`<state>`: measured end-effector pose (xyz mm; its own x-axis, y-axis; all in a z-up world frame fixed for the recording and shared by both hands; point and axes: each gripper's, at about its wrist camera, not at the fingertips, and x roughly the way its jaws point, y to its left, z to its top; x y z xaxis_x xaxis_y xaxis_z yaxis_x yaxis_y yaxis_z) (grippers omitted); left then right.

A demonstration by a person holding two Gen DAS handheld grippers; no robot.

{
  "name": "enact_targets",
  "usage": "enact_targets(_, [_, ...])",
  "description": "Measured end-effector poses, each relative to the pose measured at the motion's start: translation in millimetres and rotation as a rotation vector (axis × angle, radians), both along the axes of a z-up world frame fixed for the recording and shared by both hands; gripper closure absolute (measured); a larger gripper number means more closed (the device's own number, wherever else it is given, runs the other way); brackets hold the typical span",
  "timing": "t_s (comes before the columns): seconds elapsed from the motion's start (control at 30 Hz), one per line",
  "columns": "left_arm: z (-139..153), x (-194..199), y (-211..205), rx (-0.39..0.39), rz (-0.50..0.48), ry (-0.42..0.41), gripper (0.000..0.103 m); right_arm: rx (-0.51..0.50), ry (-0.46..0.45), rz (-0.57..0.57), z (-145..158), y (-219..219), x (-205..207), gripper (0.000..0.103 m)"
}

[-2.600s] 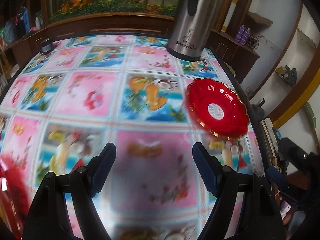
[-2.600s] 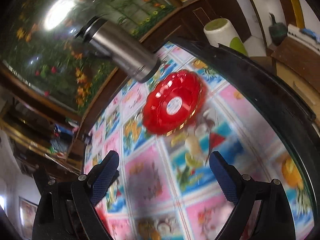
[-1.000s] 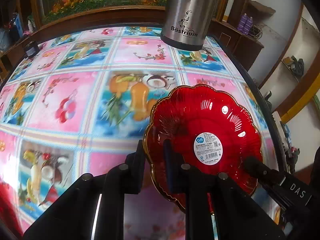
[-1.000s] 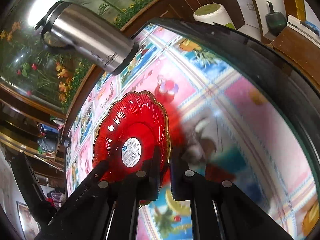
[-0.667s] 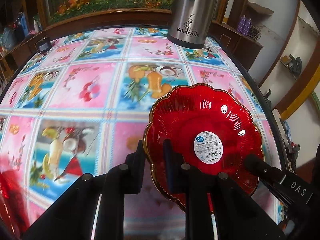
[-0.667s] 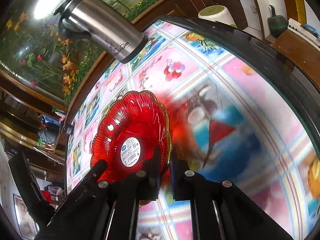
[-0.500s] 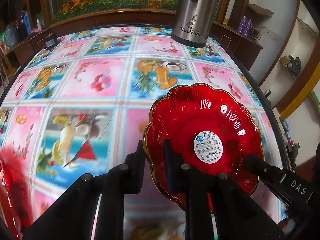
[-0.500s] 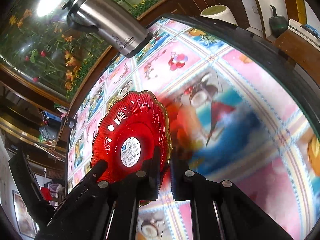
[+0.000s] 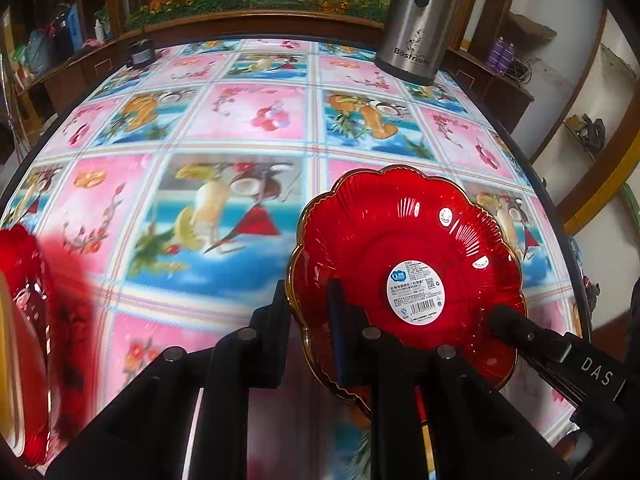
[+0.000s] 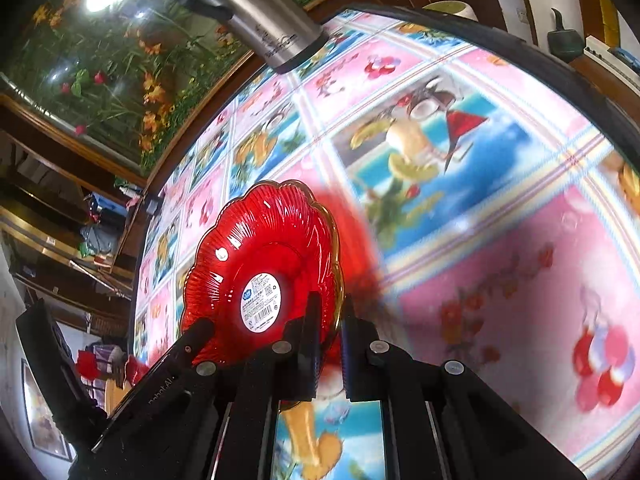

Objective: Organize plates and bowls
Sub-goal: 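Carry the red plate with the left tool over the plate stack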

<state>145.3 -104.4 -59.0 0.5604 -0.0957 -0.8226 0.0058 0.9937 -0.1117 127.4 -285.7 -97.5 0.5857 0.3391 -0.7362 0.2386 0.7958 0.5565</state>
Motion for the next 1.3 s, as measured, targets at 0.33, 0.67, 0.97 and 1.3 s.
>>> enact_targets(0.33, [0,-24,28,-0.014,0.022,0.013,0.088,-0.013,0.002,0.040,-1,26,-16,0.095])
enact_targets(0.67, [1,-40,49,-0.024,0.047,0.003,0.088,-0.025,-0.010,0.075,4,49,-26,0.095])
enact_targets(0.97, [4,-54,60,-0.030,0.054,-0.010,0.088,-0.031,-0.023,0.094,6,61,-33,0.095])
enact_targets(1.3, [3,-62,68,-0.032,0.060,-0.016,0.088,-0.043,-0.029,0.111,5,71,-35,0.095])
